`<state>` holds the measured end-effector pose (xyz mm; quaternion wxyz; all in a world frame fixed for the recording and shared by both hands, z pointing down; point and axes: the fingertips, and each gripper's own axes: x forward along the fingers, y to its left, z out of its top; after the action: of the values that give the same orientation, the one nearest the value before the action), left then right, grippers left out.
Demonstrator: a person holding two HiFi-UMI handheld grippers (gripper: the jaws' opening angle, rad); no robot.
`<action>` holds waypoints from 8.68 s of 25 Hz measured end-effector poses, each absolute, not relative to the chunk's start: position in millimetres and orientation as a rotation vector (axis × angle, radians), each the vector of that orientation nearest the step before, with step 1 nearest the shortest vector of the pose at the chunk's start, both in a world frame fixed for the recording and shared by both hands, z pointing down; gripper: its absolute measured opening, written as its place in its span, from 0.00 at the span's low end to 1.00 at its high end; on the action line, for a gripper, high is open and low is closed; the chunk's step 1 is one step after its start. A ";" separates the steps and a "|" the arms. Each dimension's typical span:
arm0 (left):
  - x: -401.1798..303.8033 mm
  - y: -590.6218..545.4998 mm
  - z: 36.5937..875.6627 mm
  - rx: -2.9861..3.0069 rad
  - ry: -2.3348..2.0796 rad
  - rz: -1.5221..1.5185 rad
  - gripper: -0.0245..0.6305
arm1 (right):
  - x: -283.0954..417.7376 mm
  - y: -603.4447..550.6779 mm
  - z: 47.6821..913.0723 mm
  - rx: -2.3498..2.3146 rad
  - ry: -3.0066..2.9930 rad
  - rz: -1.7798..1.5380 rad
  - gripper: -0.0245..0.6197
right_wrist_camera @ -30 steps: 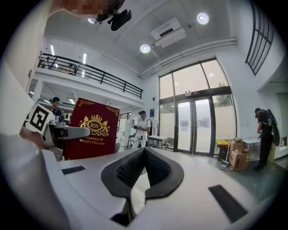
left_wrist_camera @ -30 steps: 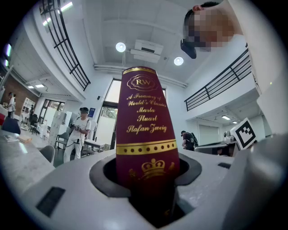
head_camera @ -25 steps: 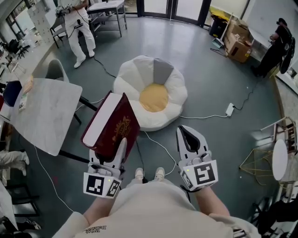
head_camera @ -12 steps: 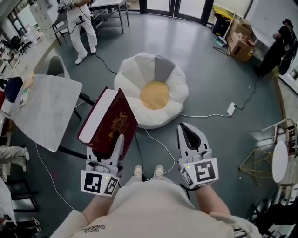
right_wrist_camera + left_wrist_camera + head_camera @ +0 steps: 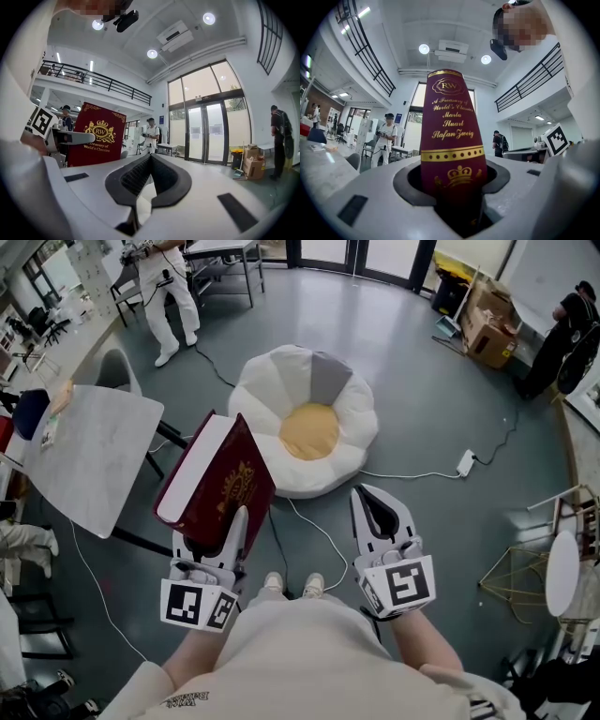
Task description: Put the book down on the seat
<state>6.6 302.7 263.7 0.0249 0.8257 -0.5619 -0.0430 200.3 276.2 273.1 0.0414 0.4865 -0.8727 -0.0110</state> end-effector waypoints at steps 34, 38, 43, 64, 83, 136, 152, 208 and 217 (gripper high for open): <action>56.7 302.3 274.9 2.559 -1.783 -0.154 0.40 | 252.4 264.0 280.6 1.504 -2.772 -0.002 0.04; 48.1 292.6 282.7 2.554 -1.777 -0.177 0.40 | 245.8 255.3 288.3 1.507 -2.755 0.005 0.04; 18.4 273.2 291.7 2.515 -1.780 -0.188 0.40 | 216.8 235.0 299.8 1.463 -2.734 0.025 0.04; -116.4 65.7 288.5 2.544 -1.667 -0.209 0.40 | 75.4 39.4 297.5 1.451 -2.638 0.027 0.04; -189.9 -86.0 291.4 2.652 -1.435 -0.152 0.40 | -10.0 -103.9 290.4 1.624 -2.519 0.049 0.04; -167.8 -411.1 604.4 2.438 -1.202 -0.154 0.40 | -10.4 -393.1 606.2 1.489 -2.448 0.382 0.04; -185.1 -445.4 962.3 2.210 -1.263 0.165 0.40 | -49.9 -366.1 868.5 1.157 -2.467 0.398 0.04; -174.4 -353.4 503.2 2.469 -1.930 0.189 0.40 | -13.6 -315.1 537.7 1.179 -2.670 0.490 0.04; -139.8 -284.2 329.3 2.629 -1.937 -0.017 0.09 | 19.2 -279.6 363.1 1.229 -2.795 0.242 0.04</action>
<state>-139.8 -284.2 329.3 -0.0619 0.8035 -0.5921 -0.0051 19.2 -279.6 363.1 0.0394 0.4010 -0.9118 0.0790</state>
